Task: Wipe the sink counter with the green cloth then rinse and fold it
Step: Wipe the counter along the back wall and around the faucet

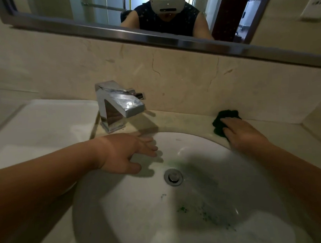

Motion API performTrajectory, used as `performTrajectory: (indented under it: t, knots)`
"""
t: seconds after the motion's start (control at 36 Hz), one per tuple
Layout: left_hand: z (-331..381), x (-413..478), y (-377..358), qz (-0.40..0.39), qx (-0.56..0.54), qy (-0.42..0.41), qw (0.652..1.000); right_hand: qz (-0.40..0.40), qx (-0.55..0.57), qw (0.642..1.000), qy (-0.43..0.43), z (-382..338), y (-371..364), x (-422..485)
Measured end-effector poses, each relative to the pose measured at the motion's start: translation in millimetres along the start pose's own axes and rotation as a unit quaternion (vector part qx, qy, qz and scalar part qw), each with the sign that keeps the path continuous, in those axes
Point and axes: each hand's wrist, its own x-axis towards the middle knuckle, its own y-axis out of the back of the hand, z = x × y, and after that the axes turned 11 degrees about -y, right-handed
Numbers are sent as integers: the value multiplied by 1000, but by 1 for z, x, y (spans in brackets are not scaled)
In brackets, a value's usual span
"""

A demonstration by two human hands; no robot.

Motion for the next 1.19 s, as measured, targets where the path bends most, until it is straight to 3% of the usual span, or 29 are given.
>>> performTrajectory:
  t: [0.28, 0.36, 0.5, 0.61, 0.69, 0.81, 0.89, 1.08, 1.19]
  knots:
    - [-8, -17, 9, -1, 51, 26, 998, -15, 6, 992, 125, -79, -27, 15]
    - [-13, -29, 16, -3, 16, 51, 999, -24, 24, 984, 174, -108, -31, 5]
    - [-5, -39, 23, -1, 5, 76, 997, -118, 47, 957, 262, -149, -21, -25]
    - [-7, -55, 18, 2, -14, 51, 999, -99, 81, 966, 227, -135, 12, -30]
    - [-8, -59, 13, -6, -1, 36, 999, 6, 77, 983, 168, -111, 15, -10]
    - [-10, -58, 10, 20, 9, 25, 999, -9, 23, 993, 118, -107, -22, 13]
    - [-12, -59, 6, 43, 16, 17, 999, 18, -4, 989, 145, -121, -41, 20]
    - [-8, -63, 3, 89, 26, -6, 996, -36, 6, 976, 216, -190, -51, 15]
    - [-7, -66, 1, 102, 32, 4, 994, -69, 72, 959, 265, -213, -53, -13]
